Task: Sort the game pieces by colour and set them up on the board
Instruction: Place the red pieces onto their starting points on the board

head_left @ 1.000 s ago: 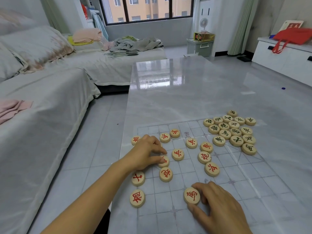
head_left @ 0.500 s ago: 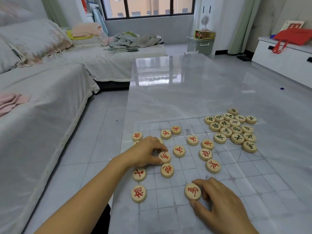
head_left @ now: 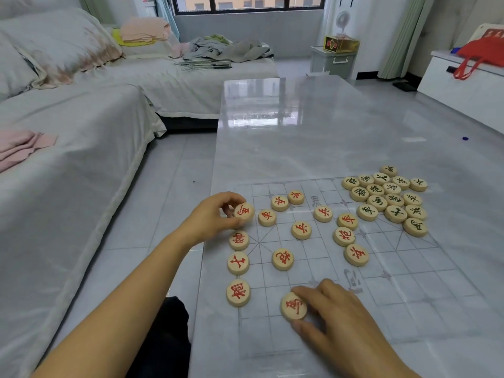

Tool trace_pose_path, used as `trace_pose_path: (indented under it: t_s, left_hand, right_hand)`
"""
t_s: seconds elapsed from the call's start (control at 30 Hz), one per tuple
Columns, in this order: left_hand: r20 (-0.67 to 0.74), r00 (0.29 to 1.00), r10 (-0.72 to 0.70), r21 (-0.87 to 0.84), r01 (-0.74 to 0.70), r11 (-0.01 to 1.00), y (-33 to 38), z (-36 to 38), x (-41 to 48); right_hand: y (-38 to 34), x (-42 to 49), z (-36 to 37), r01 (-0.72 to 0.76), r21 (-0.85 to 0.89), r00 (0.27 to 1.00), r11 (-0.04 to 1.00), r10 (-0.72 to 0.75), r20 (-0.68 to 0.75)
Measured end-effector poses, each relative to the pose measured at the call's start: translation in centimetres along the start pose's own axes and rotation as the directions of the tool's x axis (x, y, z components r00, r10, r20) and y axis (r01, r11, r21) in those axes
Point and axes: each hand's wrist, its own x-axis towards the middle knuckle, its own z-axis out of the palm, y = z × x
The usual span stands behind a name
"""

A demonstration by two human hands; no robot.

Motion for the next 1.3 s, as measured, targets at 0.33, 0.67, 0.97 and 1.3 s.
trace_pose_path:
  t_s: [0.33, 0.67, 0.97, 1.3]
  left_hand:
    - [-0.144, 0.988, -0.064, -0.124, 0.046, 0.991, -1.8, -1.2, -0.3]
    - [-0.174, 0.975, -0.142, -0.101, 0.126, 0.987, -3.1, -1.1, 0.2]
    - [-0.237, 0.946, -0.223, -0.114, 0.201, 0.973, -3.4, -1.6, 3.3]
    - [-0.153, 0.961, -0.231, 0.008, 0.235, 0.972, -3.0, -0.7, 7.0]
  right_hand:
    - [-5.3, 0.8, 2.8, 0.146, -0.054, 0.989, 0.988, -0.143, 0.048]
    - [-5.7, 1.2, 3.4, 0.133, 0.1, 0.986, 0.986, -0.122, -0.111]
    - [-5.7, 1.8, 4.0, 0.004, 0.146, 1.0, 0.989, -0.007, 0.016]
    - [-4.5, 2.4, 3.9, 0.035, 0.226, 0.992, 0.973, -0.061, 0.109]
